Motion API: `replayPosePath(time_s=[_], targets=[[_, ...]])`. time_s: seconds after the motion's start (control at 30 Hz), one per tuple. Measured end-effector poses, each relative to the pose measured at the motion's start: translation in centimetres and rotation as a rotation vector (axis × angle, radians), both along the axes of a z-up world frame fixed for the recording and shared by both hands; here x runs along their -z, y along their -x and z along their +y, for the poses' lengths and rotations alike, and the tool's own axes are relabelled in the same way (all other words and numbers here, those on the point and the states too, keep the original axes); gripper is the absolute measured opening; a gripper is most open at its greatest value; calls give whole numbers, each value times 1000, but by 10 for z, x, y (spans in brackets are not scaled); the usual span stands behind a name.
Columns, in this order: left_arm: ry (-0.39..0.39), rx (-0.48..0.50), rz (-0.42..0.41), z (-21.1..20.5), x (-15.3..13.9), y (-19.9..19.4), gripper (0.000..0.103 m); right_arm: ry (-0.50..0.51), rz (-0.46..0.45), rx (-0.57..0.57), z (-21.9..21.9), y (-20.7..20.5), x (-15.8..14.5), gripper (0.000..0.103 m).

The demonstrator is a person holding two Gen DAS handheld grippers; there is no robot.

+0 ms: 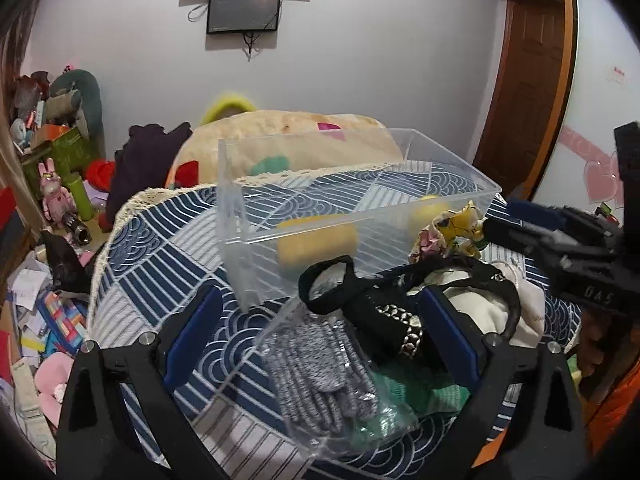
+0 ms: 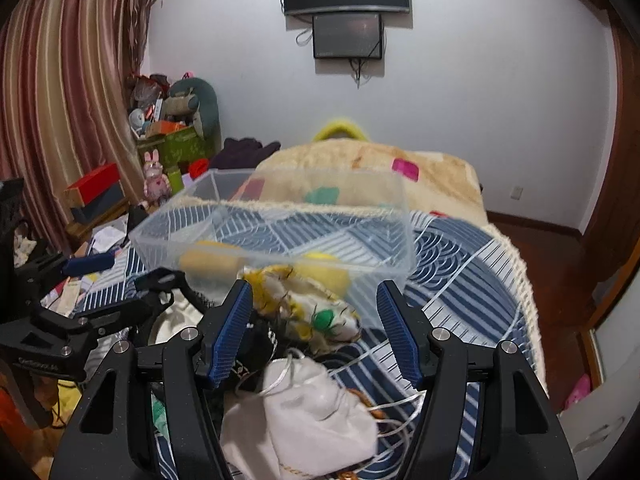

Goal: Organize soft objects
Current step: 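Grasp the black strap bag with the left tool while the right tool grasps the plush toy, then lift and carry the black bag with the left tool while the right tool carries the plush toy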

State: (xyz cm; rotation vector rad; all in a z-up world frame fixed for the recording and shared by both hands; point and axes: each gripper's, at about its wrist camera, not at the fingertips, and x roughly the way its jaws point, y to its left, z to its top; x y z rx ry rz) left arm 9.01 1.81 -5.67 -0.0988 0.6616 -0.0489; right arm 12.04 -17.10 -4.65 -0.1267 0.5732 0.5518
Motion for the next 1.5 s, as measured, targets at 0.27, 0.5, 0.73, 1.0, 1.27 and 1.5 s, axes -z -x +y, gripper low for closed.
replayPosePath(time_s=[0.27, 0.5, 0.73, 1.0, 1.27, 1.5], targets=[[14, 91, 26, -21, 10, -6, 70, 33, 38, -7, 11, -9, 15, 61], [18, 101, 28, -22, 11, -8, 42, 20, 72, -6, 14, -17, 21, 44], [23, 81, 16, -11, 6, -2, 25, 4, 87, -13, 10, -15, 22, 13], [32, 51, -26, 0, -12, 8, 21, -8, 29, -12, 4, -3, 7, 12], [21, 16, -66, 8, -29, 10, 21, -43, -12, -9, -2, 4, -9, 12], [-34, 2, 36, 10, -7, 4, 40, -62, -24, -13, -5, 9, -14, 12]])
